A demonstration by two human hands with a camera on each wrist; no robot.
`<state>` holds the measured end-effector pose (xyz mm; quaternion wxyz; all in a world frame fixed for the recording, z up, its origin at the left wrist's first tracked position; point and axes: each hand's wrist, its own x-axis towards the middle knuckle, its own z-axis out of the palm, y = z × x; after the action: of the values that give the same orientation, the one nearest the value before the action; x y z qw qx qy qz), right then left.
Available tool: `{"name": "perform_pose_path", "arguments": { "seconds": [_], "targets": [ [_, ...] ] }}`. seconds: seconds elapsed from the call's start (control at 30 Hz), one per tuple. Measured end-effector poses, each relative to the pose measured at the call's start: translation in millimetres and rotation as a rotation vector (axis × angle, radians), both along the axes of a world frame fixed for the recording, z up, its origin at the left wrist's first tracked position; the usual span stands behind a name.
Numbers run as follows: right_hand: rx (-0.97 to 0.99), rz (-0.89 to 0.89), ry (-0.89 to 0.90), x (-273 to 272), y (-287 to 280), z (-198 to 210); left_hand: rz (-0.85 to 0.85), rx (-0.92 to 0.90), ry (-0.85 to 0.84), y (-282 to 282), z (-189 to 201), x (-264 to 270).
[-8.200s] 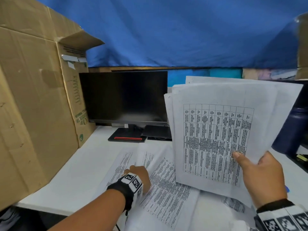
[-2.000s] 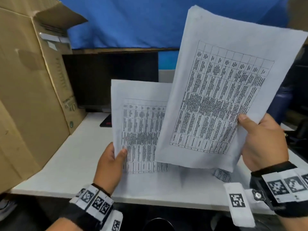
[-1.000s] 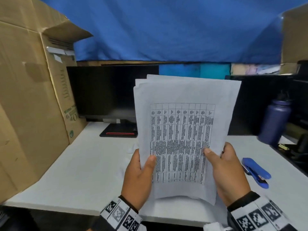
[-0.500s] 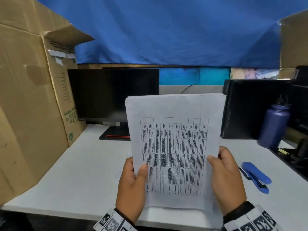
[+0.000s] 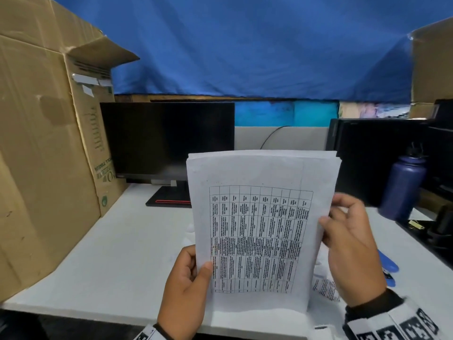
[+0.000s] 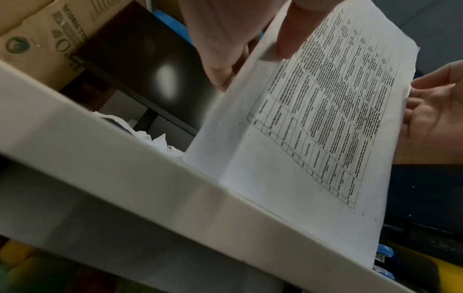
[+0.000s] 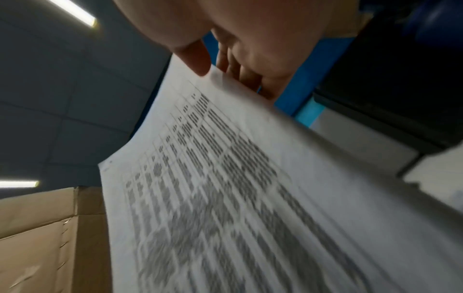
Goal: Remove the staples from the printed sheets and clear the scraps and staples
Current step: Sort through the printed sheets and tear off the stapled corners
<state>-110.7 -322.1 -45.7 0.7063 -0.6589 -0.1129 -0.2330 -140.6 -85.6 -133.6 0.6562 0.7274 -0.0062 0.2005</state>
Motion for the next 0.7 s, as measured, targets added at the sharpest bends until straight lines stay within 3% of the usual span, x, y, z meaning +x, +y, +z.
{"name": "perform_pose_path", "arguments": {
  "seconds": [0.17,0.3,0.5,0.7],
  "targets": [
    [-0.235,-0.066,-0.27,2,-15,40,-0.035,0.041,0.053,7,-2,0],
    [-0.325,0.026,-0.203,12,-19,49,-0.082,0.069,0.167,6,-21,0],
    [-0.389,-0.074,-0.122,13,-17,41,-0.13,0.197,0.311,8,-37,4],
    [-0.278,-0.204,-0.087,19,-20,49,0.095,0.317,0.104,35,14,10]
  ]
}}
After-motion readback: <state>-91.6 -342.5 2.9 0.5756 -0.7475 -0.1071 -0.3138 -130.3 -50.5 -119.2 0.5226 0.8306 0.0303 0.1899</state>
